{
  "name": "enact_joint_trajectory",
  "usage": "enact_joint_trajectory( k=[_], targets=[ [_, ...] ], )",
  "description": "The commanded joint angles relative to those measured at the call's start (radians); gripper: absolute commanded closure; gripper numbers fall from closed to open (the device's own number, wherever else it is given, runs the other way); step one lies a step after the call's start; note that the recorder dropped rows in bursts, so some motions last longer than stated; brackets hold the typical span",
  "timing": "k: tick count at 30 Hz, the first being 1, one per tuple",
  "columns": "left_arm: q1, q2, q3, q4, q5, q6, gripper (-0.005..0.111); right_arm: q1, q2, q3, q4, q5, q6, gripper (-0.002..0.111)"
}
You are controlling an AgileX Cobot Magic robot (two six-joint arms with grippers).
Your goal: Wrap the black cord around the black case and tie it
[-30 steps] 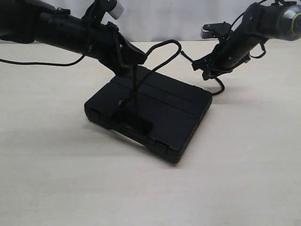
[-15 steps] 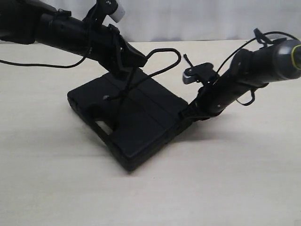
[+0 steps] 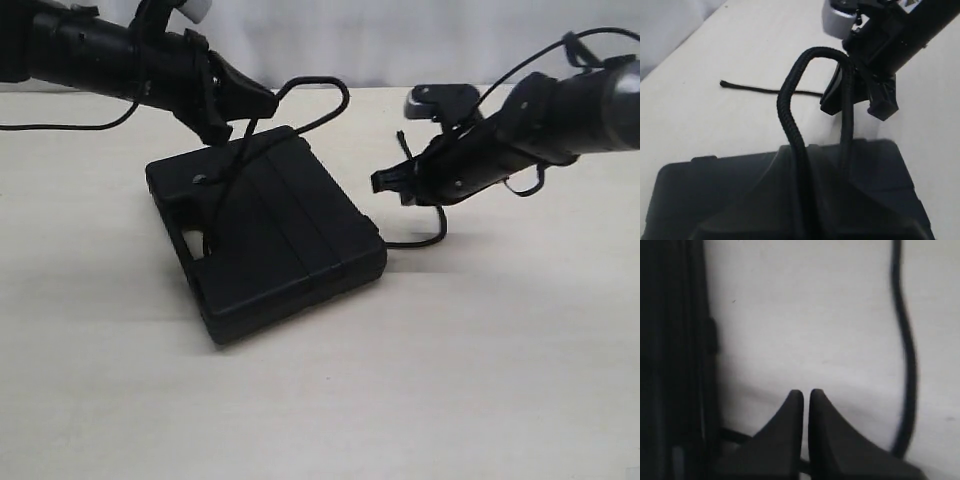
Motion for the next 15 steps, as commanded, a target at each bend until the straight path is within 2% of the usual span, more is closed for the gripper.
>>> enact_joint_trajectory(
  k=[1,5,10,13,15],
  targets=[
    [-0.001,-0.006,-0.005,0.2,0.024,-0.115,0.107,0.072,0.052,-0.041,0.009,0.086,-0.045,0.104],
    [-0.003,-0.006,-0.005,0.166,0.014,-0.122,0.107,0.136,0.051,-0.041,0.01,0.159,-0.065,0.104],
    [-0.003,-0.006,-0.005,0.064,-0.078,-0.089,0.107,0.209,0.044,-0.022,0.023,0.207,-0.075,0.104],
    [-0.003,-0.006,-0.005,0.051,-0.088,-0.083,0.107,0.221,0.035,-0.02,0.066,0.194,-0.141,0.104],
    [-0.003,-0.006,-0.005,0.062,-0.069,-0.083,0.107,0.198,0.012,-0.02,0.039,0.148,-0.109,0.103]
  ],
)
